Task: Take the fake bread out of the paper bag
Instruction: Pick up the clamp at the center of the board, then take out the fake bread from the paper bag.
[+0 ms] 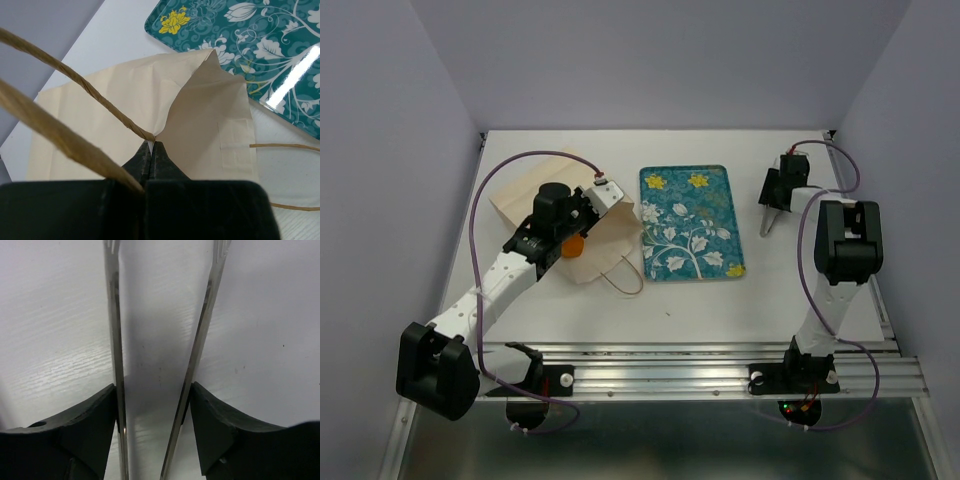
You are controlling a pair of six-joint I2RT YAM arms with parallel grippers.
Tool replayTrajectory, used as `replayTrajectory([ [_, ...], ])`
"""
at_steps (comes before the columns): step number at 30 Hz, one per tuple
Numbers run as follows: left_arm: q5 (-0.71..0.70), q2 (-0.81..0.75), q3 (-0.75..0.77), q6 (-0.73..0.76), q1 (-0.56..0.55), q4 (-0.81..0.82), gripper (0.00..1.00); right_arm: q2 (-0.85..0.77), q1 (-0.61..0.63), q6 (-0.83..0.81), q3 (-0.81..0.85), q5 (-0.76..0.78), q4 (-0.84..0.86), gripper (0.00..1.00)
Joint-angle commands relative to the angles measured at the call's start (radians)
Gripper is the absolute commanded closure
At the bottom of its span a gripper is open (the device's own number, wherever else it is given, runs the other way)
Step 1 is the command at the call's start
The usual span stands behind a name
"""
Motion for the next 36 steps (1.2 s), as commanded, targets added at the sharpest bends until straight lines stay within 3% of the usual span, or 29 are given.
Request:
replayTrajectory([
  [1, 0.002, -0.034, 0.005, -0.012, -0.003, 0.048, 1.00, -0.063, 0.000, 0.008, -0.036, 0.014, -0.007, 0.40],
  [5, 0.002, -0.028, 0.016, -0.022, -0.003, 0.048, 1.00, -0.191, 0.000, 0.011, -0.085, -0.011, 0.022, 0.48],
  [9, 0.002, -0.026, 0.022, -0.028, -0.004, 0.046, 1.00, -0.326, 0.000, 0.007, -0.126, -0.124, 0.026, 0.45],
  [16, 0.005, -0.025, 0.030, -0.031, -0.006, 0.049, 1.00, -0.522, 0.000, 0.037, -0.192, -0.458, -0.027, 0.43],
  [23, 0.005, -0.016, 0.030, -0.034, -0.006, 0.059, 1.00, -0.682, 0.038, 0.060, -0.307, -0.912, -0.006, 0.46],
  [26, 0.010, -0.017, 0.036, -0.037, -0.006, 0.060, 1.00, -0.764, 0.117, 0.002, -0.346, -0.937, -0.042, 0.46],
  [29, 0.012, -0.017, 0.043, -0.046, -0.006, 0.065, 1.00, -0.809, 0.304, -0.073, -0.347, -0.908, -0.093, 0.46],
  [36, 0.002, 0.001, 0.062, -0.060, -0.006, 0.076, 1.00, -0.857, 0.405, -0.069, -0.360, -0.949, -0.092, 0.47],
])
